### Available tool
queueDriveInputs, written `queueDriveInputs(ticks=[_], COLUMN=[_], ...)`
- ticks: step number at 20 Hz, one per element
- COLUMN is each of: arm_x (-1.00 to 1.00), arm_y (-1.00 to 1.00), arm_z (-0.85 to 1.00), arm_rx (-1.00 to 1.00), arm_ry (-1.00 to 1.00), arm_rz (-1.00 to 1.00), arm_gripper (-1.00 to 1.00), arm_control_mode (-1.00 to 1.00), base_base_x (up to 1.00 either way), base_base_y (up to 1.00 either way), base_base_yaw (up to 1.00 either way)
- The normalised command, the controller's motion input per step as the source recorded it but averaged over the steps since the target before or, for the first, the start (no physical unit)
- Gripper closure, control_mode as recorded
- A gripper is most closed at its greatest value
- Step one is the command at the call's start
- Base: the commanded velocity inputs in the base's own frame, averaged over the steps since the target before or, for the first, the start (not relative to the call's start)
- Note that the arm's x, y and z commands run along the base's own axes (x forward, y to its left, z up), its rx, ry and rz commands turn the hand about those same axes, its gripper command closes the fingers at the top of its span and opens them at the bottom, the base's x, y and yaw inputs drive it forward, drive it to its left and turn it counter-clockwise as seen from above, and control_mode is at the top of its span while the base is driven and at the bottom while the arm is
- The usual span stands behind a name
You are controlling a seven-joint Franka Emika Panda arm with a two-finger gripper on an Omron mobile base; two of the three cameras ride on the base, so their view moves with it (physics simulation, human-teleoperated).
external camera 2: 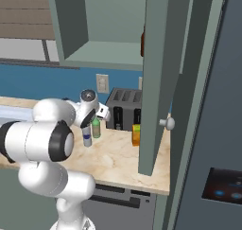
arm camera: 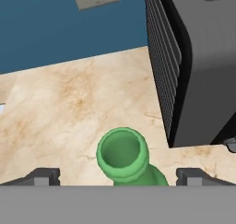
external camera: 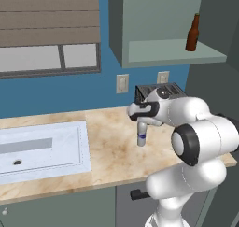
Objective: Sort all alcoholic drinks to one cabinet, and non-alcoholic drinks to the other.
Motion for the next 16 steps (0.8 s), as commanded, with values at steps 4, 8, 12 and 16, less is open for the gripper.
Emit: queueDriveInputs(ticks=[4,8,12,16], arm_x=[0.03,0.0,0.0,0.0], arm_y=[0.0,-0.06,-0.08,-0.03], arm_z=[0.0,0.0,0.0,0.0], arm_rx=[0.02,0.0,0.0,0.0], arm_ry=[0.0,0.0,0.0,-0.02], arm_rz=[0.0,0.0,0.0,0.0], arm_gripper=[-1.0,-1.0,-1.0,-1.0], arm_control_mode=[-1.0,-1.0,-1.0,-1.0], base_base_x=[0.0,0.0,0.0,0.0], base_base_y=[0.0,0.0,0.0,0.0], base_base_yaw=[0.0,0.0,0.0,0.0])
